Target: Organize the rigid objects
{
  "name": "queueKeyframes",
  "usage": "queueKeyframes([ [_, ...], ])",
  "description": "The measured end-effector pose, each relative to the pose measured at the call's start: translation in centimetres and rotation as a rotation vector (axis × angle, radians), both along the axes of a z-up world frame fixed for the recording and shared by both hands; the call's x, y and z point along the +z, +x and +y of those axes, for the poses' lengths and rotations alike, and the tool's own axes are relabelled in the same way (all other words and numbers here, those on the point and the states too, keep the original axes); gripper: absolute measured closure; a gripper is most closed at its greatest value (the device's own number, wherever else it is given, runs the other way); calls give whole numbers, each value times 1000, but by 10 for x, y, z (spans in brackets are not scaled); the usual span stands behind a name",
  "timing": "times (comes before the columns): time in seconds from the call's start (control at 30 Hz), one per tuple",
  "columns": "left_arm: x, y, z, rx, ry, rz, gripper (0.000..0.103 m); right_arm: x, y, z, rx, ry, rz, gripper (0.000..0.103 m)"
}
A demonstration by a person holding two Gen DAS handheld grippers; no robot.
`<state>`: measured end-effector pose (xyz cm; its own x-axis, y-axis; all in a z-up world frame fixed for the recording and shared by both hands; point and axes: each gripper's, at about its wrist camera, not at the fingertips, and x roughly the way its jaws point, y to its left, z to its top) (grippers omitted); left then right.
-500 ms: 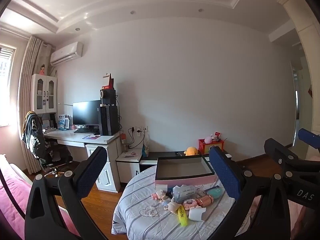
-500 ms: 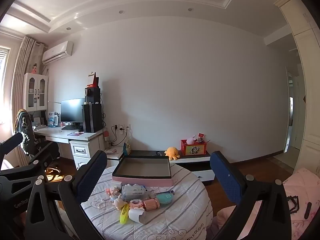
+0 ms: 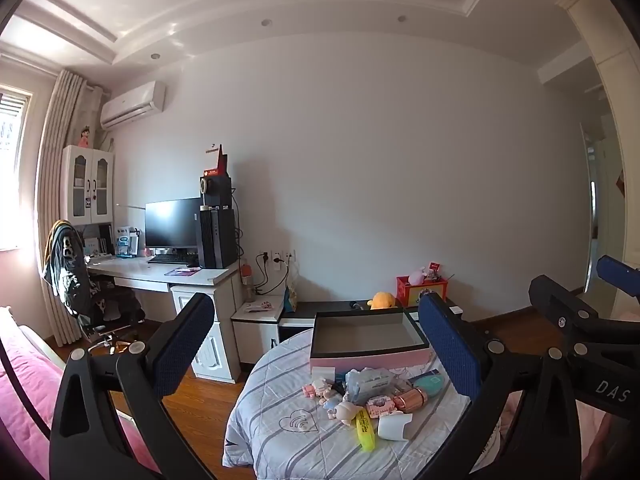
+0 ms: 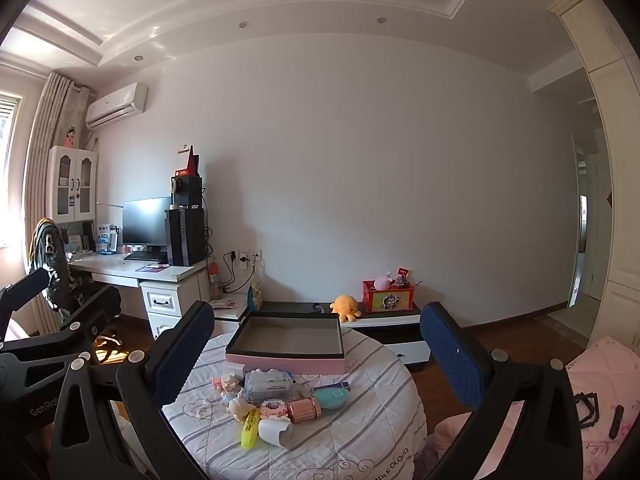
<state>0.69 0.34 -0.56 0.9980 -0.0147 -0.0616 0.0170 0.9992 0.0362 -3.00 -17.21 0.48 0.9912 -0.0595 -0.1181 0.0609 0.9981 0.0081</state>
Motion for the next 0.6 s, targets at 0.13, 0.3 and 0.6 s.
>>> queueKeyframes([
  [0.13, -2, 2, 3, -2, 0, 3, 0, 4, -3, -4, 5, 0, -2, 0],
  [0.3, 1, -2, 3, 1, 3, 5, 0, 5, -3, -3, 5, -1, 0, 0],
  [0.6, 1, -2, 4, 7, 6, 4, 0, 4, 0, -2, 7, 1, 2, 0],
])
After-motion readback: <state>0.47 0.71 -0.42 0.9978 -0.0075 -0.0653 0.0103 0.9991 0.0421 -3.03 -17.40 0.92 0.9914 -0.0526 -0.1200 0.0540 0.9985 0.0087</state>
